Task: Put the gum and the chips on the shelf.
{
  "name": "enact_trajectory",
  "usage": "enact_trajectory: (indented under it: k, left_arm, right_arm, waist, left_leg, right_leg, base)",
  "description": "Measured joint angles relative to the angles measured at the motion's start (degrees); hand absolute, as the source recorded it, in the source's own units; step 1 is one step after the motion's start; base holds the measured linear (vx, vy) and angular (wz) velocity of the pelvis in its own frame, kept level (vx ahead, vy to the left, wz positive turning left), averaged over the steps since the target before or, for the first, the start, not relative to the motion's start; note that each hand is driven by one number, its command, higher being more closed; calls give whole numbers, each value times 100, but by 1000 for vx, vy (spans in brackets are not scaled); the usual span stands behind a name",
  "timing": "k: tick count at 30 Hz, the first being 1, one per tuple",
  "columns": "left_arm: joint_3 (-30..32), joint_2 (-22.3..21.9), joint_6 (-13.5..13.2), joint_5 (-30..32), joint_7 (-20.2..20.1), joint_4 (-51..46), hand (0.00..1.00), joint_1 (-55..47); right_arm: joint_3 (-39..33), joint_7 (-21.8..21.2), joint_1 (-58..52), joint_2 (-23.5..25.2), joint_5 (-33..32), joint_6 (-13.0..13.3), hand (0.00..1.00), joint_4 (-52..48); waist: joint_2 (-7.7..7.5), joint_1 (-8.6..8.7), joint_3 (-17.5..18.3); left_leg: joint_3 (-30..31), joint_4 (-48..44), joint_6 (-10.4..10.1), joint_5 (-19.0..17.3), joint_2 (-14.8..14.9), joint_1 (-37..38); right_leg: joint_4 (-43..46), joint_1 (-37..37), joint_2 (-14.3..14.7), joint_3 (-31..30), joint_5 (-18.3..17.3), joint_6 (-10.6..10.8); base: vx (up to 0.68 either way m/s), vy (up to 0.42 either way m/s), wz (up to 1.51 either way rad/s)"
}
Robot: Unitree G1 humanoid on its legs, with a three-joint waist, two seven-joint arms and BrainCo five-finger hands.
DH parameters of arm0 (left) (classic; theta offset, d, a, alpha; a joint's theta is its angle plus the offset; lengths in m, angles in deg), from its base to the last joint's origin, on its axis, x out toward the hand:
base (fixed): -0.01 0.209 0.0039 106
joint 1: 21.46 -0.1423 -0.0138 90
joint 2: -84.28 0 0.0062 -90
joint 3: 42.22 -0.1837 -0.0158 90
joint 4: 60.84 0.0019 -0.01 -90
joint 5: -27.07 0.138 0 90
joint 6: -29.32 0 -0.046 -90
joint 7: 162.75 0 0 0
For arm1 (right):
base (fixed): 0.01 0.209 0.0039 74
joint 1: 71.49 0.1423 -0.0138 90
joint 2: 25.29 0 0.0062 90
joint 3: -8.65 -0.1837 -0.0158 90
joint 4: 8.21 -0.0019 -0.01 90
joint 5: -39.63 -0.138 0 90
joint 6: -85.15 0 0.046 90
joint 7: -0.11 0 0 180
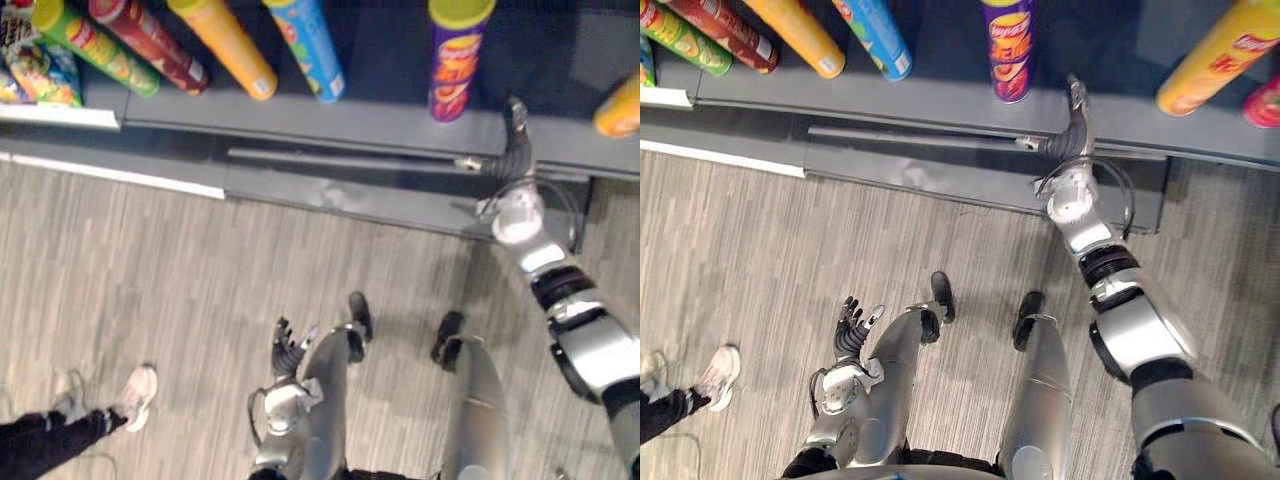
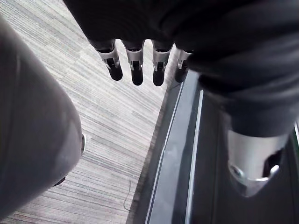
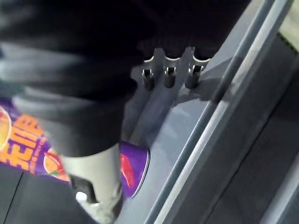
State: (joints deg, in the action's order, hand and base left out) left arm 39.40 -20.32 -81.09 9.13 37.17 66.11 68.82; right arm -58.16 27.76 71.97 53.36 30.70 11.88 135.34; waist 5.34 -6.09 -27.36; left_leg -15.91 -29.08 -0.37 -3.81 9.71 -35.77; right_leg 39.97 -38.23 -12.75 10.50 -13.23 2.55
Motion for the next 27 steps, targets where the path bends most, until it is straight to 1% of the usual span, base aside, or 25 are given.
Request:
enact_trajectory:
  k: [2,4,6,7,8,9,11,12,13,15,16,18,19,20,21,22,24,25,26,27]
  left_arm:
    - [169,48,105,-12,-141,152,0,0]
    - [281,138,250,-202,-289,339,0,0]
    - [482,280,449,-276,-513,652,0,-7]
    - [484,304,490,-345,-579,731,0,-24]
    - [490,415,567,-371,-730,897,0,-82]
    - [509,489,648,-449,-850,1011,0,-173]
    - [515,532,701,-452,-1003,1071,0,-231]
    - [545,557,747,-456,-1141,1142,0,-308]
    - [559,567,754,-457,-1185,1190,0,-362]
    - [655,607,838,-529,-1354,1412,0,-532]
    - [662,605,856,-586,-1388,1499,0,-548]
    - [681,608,933,-623,-1477,1691,0,-598]
    - [716,605,957,-660,-1545,1745,0,-674]
    - [742,608,973,-676,-1575,1771,0,-703]
    - [788,608,1008,-714,-1616,1835,0,-741]
    - [826,598,1064,-782,-1658,1929,0,-741]
    - [903,593,1106,-854,-1760,2035,0,-776]
    - [920,591,1106,-864,-1802,2052,0,-798]
    - [974,574,1103,-919,-1876,2096,0,-842]
    - [1054,562,1106,-1027,-1947,2178,0,-860]
  right_arm:
    - [-353,-141,-420,196,-3,-5,0,12]
    - [-777,-297,-804,392,-14,-5,0,-54]
    - [-1404,-522,-1459,680,-232,41,0,-456]
    - [-1529,-579,-1652,767,-294,45,0,-576]
    - [-1785,-707,-2066,956,-389,60,0,-878]
    - [-1972,-841,-2506,1127,-526,85,0,-1172]
    - [-2179,-1016,-3172,1348,-565,93,0,-1532]
    - [-2249,-1157,-3629,1486,-555,93,0,-1768]
    - [-2246,-1228,-3865,1540,-553,88,0,-1861]
    - [-2238,-1543,-4632,1704,-539,71,0,-2008]
    - [-2225,-1632,-4810,1732,-533,62,0,-2015]
    - [-2192,-1920,-5423,1859,-446,-42,0,-1994]
    - [-2135,-2084,-5689,1947,-429,-138,0,-1905]
    - [-2089,-2162,-5787,1980,-415,-202,0,-1811]
    - [-2060,-2307,-5949,2061,-325,-289,0,-1543]
    - [-2060,-2360,-6071,2137,-263,-342,0,-1248]
    - [-2063,-2463,-6251,2210,-216,-423,0,-767]
    - [-2071,-2473,-6276,2222,-215,-437,0,-616]
    - [-2239,-2495,-6336,2296,-264,-438,0,-400]
    - [-2442,-2456,-6260,2346,-241,-403,0,-195]
  waist:
    - [-104,36,38]
    - [-184,93,85]
    - [-310,86,139]
    - [-357,89,150]
    - [-456,94,192]
    - [-545,136,240]
    - [-646,151,296]
    - [-692,205,437]
    - [-706,250,543]
    - [-725,410,894]
    - [-721,443,962]
    - [-737,477,1198]
    - [-768,535,1331]
    - [-788,565,1390]
    - [-809,607,1478]
    - [-812,632,1562]
    - [-823,630,1686]
    - [-824,632,1727]
    - [-819,650,1786]
    - [-828,716,1817]
  left_leg:
    - [0,36,-3,-47,23,275]
    - [-22,169,-16,-58,31,556]
    - [-151,472,-62,-82,81,1007]
    - [-201,567,-92,-87,88,1141]
    - [-284,760,-120,-68,81,1398]
    - [-334,947,-145,-37,57,1628]
    - [-384,1285,-175,40,2,2019]
    - [-376,1400,-162,91,-30,2156]
    - [-368,1445,-166,105,-45,2195]
    - [-376,1683,-164,110,-102,2431]
    - [-389,1757,-164,110,-122,2523]
    - [-423,1998,-165,110,-185,2836]
    - [-475,2130,-169,112,-221,2989]
    - [-521,2189,-169,112,-236,3066]
    - [-588,2304,-172,116,-273,3220]
    - [-625,2405,-171,118,-313,3355]
    - [-701,2599,-175,157,-367,3548]
    - [-712,2682,-174,182,-392,3610]
    - [-728,2847,-165,238,-439,3734]
    - [-726,3005,-164,307,-483,3848]
  right_leg:
    - [-117,312,37,27,3,7]
    - [-310,622,67,66,-1,70]
    - [-706,1069,40,269,77,117]
    - [-811,1193,28,317,129,118]
    - [-1000,1410,32,356,202,132]
    - [-1160,1615,52,372,260,166]
    - [-1446,1961,99,377,332,170]
    - [-1602,2108,120,398,377,173]
    - [-1681,2165,133,405,400,176]
    - [-2084,2459,215,388,553,218]
    - [-2188,2560,230,377,587,229]
    - [-2525,2863,282,293,695,285]
    - [-2662,2994,292,261,737,315]
    - [-2719,3051,297,234,757,326]
    - [-2825,3163,314,174,792,357]
    - [-2918,3266,324,144,810,384]
    - [-3029,3372,321,80,828,413]
    - [-3061,3397,317,67,832,421]
    - [-3127,3471,313,56,843,439]
    - [-3188,3549,310,64,849,449]
  base:
    - [68,-32,-9]
    - [62,-15,-13]
    - [67,2,-33]
    - [89,7,-38]
    - [133,6,-27]
    - [146,3,-21]
    - [155,2,-9]
    - [151,5,-3]
    - [177,16,1]
    - [194,35,-6]
    - [186,58,-17]
    - [181,64,-22]
    - [143,53,-20]
    - [125,52,-24]
    - [96,46,-23]
    - [86,45,-21]
    - [43,45,-15]
    - [44,52,-14]
    - [49,57,-4]
    - [38,55,-2]
